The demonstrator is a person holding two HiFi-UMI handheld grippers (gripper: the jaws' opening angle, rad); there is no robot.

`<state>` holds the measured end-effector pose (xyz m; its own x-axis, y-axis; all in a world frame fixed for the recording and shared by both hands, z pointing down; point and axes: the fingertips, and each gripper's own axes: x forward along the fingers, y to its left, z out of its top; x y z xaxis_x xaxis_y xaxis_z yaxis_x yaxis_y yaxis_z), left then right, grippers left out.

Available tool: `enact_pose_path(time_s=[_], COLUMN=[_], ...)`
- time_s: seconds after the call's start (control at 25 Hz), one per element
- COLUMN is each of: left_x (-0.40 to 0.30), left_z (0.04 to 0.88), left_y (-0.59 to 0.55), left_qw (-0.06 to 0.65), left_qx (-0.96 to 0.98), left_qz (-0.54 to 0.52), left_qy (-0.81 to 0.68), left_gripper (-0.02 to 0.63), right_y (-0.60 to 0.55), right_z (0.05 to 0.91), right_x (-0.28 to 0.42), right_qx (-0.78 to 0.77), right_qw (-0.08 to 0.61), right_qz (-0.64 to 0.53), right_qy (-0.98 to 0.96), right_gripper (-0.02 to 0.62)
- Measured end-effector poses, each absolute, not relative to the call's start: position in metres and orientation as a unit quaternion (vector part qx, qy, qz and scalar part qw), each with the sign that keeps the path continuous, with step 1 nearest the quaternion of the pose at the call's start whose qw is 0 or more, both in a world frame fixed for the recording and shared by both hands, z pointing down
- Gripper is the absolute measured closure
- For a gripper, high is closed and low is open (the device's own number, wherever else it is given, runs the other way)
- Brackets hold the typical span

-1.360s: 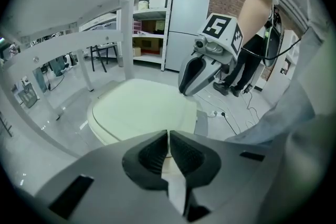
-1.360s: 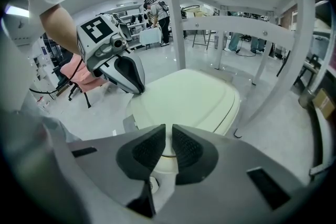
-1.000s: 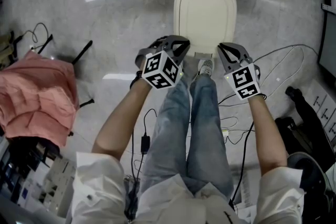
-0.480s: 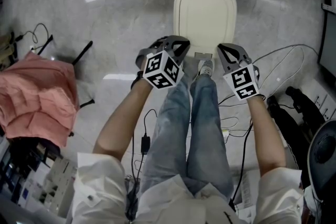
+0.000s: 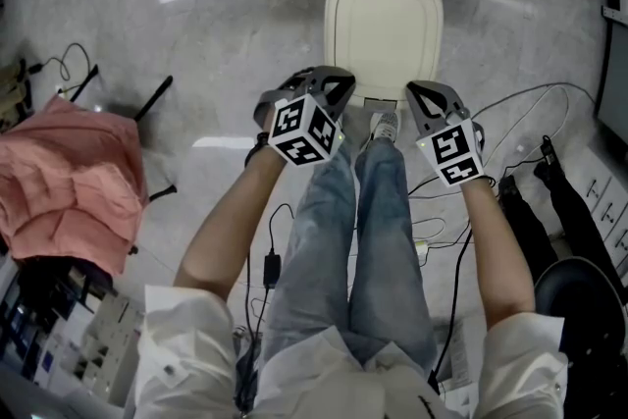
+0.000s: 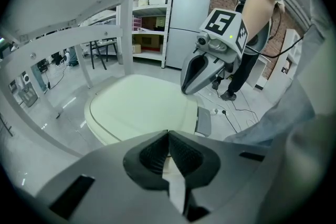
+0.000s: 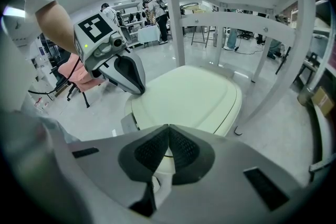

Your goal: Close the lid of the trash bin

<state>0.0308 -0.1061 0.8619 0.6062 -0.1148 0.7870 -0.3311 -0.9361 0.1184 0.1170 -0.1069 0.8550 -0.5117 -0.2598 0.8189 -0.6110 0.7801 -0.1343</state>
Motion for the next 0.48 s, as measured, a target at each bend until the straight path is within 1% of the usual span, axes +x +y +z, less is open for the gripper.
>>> enact_pose_path(time_s=[0.48], left_x=[0.0302], left_z=[0.8644], left_y=[-0.1057], left_qw=[0.126], left_qx=[0.888], left_qz=[0.426], left_qy=[-0.123], left_gripper=[0.58], right_y=[-0.1063], right_z=[0.8575], right_x=[0.1159], right_qx=[0.26], right_qw=[0.418], right_qz=[0.216], right_qy=[-0.843], right_gripper=[0.577])
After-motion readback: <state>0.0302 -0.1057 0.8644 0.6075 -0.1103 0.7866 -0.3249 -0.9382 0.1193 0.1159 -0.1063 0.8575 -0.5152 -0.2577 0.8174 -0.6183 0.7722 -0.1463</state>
